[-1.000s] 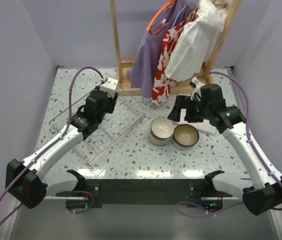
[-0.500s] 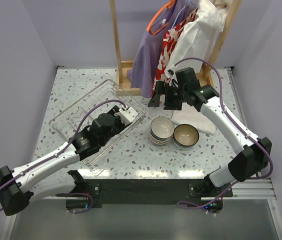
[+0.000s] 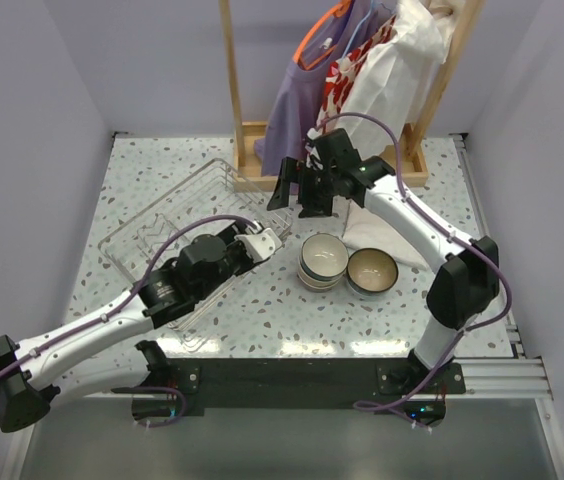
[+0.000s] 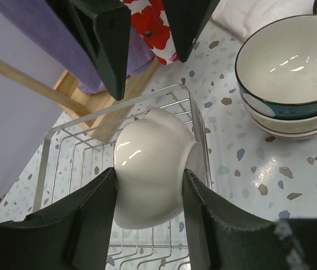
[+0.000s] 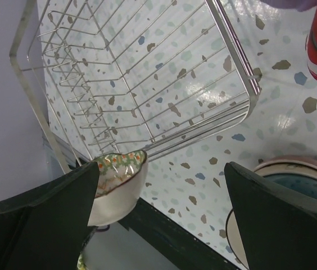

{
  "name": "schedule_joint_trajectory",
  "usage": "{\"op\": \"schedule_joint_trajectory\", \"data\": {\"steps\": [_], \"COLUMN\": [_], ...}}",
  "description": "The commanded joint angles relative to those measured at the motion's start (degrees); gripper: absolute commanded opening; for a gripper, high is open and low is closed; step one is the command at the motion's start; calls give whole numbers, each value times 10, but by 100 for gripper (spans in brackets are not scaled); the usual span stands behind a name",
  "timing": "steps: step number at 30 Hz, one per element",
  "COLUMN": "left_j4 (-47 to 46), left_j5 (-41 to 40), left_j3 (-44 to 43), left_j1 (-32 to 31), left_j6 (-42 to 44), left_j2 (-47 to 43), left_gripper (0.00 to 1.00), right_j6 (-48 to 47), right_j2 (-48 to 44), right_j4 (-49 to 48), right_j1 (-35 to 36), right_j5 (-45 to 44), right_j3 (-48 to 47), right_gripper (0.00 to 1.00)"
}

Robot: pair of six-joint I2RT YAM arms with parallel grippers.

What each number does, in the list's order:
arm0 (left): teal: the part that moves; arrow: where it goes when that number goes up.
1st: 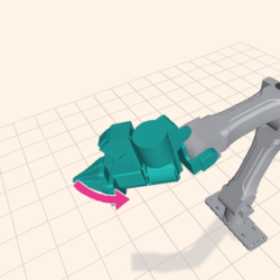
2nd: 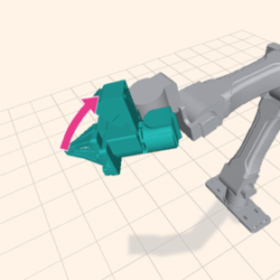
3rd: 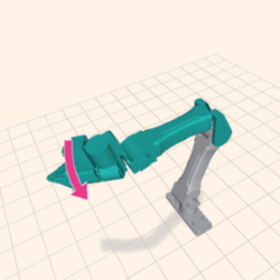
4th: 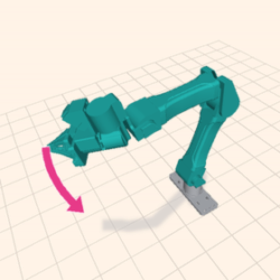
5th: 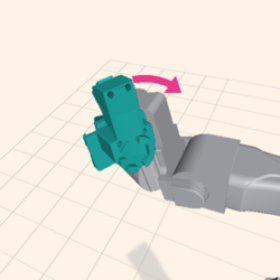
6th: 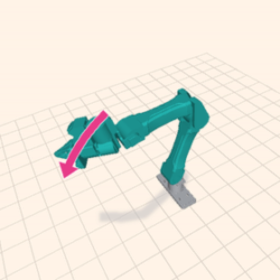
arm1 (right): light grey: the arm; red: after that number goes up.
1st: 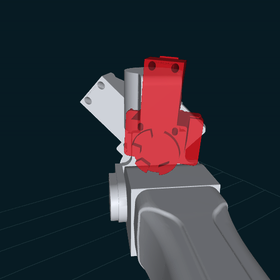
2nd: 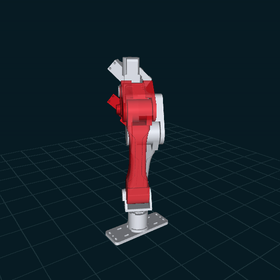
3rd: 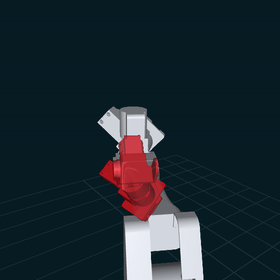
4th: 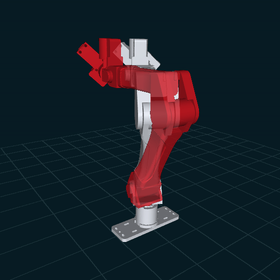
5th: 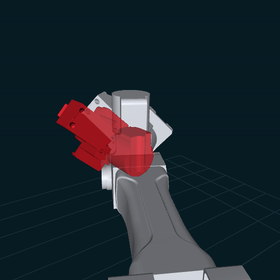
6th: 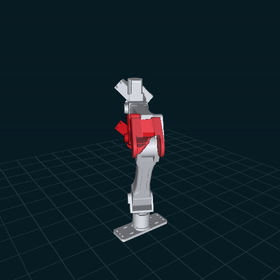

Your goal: Unload the bowls from the dish rack

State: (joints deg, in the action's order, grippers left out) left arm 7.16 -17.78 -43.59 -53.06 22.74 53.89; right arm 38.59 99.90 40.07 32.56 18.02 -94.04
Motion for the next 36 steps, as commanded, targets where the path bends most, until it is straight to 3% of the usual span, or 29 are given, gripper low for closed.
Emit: {"op": "schedule_joint_trajectory", "data": {"steps": [1, 10, 18, 30, 36], "left_j4": [-43, -49, -43, -34, -25], "left_j5": [12, 4, 2, -23, -37], "left_j3": [-5, -2, 6, 9, 18], "left_j1": [-8, -13, -14, -14, -14], "left_j6": [27, 43, 53, 54, 58], "left_j2": [-5, -1, -8, -36, -44], "left_gripper": [11, 12, 12, 12, 13], "right_j6": [7, -42, -75, -104, -106], "right_j2": [18, 63, 72, 99, 107], "right_j4": [-15, 51, 91, 124, 132], "right_j1": [15, 57, 65, 69, 69], "right_j5": [30, 57, 61, 57, 64], "right_j3": [-40, -69, -69, -81, -101], "right_gripper": [97, 87, 57, 34, 14]}}
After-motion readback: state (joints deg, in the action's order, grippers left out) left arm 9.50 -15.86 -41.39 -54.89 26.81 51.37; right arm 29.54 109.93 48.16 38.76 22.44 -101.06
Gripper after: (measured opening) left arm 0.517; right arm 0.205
